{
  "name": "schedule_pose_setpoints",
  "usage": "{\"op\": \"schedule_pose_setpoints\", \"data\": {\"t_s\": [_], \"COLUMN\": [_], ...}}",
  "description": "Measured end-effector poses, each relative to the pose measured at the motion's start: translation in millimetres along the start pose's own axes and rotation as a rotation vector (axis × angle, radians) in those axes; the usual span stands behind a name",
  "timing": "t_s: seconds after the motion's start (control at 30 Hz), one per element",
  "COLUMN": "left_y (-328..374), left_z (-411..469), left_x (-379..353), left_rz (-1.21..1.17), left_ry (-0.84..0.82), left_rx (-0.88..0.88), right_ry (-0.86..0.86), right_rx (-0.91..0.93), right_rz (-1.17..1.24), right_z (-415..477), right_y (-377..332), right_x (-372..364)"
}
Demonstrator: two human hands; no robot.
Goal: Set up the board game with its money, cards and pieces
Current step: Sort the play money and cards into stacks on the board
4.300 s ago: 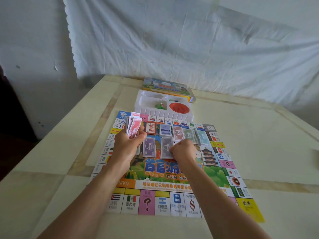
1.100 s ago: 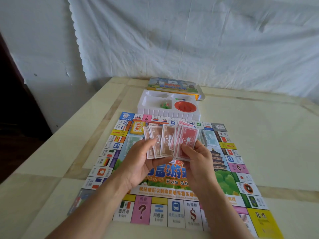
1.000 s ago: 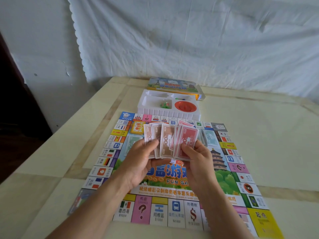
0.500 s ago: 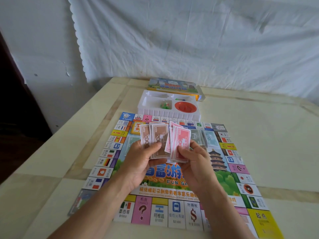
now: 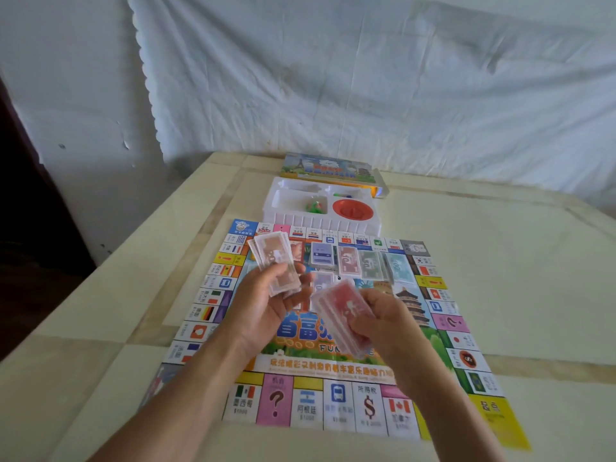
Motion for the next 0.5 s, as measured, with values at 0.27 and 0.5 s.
{"op": "schedule_pose_setpoints", "data": {"t_s": [0.27,0.5], "left_y": [3.3,-2.4], "left_z": [-3.5,-27.3], "left_x": [-7.2,-29.1], "left_rz": [-0.008,0.035], "left_ry": [-0.02,-0.175], "left_rx": [-0.007,0.057], "right_ry": [0.056,0.331], "right_rx": [-0.013,0.147], "right_rz": [-0.633,-0.318], "right_z": [-10.6,-14.0], "right_y": [12.8,6.0], "right_x": [-16.7,-14.7]}}
Point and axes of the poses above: each hand's wrist, its own z-axis towards the middle knuckle, its own x-axis out of the back of the hand, y = z × x, the point moved 1 cm from there along z, towards the middle knuckle, and after that the axes turned 12 degrees about -x, right-handed, at the moved point
